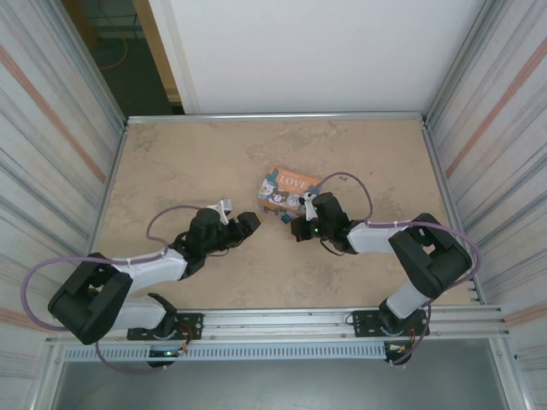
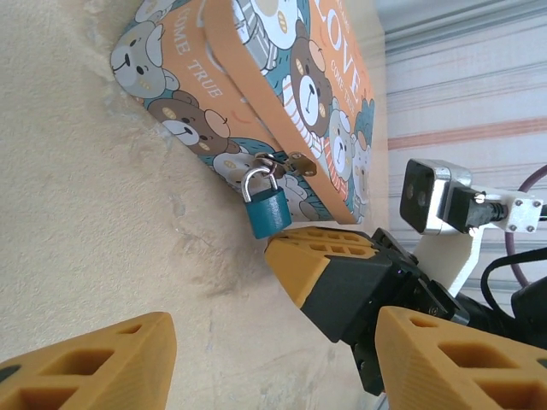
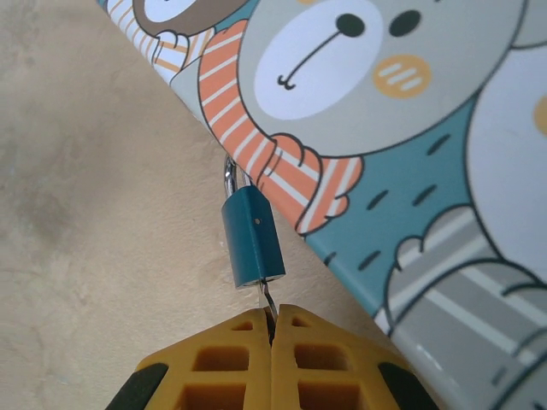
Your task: Unlock a padlock with a key
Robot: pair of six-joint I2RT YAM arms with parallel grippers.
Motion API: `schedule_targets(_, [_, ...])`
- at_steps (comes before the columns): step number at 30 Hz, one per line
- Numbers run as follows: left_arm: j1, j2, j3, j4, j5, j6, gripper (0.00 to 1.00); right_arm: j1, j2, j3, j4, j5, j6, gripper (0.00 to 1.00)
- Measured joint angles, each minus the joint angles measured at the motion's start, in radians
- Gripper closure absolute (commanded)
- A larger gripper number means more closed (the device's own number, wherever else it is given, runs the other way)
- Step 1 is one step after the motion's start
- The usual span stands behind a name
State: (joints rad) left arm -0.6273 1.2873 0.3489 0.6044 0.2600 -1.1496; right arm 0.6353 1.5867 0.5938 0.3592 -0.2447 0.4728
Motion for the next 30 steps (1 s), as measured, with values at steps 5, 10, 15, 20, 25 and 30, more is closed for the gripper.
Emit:
schedule_targets(5, [0.0,0.066,-0.007,0.117,0.01,-0.053,0.36,0.004,-0.013,0.0,-0.016,-0.014,0.1,1.0])
schedule_targets(10, [0.0,0.182,-0.01,0.246,0.029,-0.103,0.39,0.006,-0.021,0.0,-0.026,-0.023,0.211,1.0])
schedule_targets(15, [0.0,0.314,-0.011,0.377,0.054,-0.144,0.43,0.013,-0.021,0.0,-0.025,-0.035,0.308,1.0])
schedule_targets(20, [0.0,0.422,-0.007,0.496,0.073,-0.188,0.45,0.016,-0.021,0.0,-0.025,-0.04,0.357,1.0])
schedule_targets(25, [0.0,0.53,0.018,0.621,0.09,-0.236,0.49,0.018,-0.021,0.0,-0.025,-0.04,0.367,1.0])
schedule_targets(30, [-0.001,0.595,0.054,0.691,0.099,-0.268,0.5,0.018,-0.021,0.005,-0.033,-0.04,0.381,1.0])
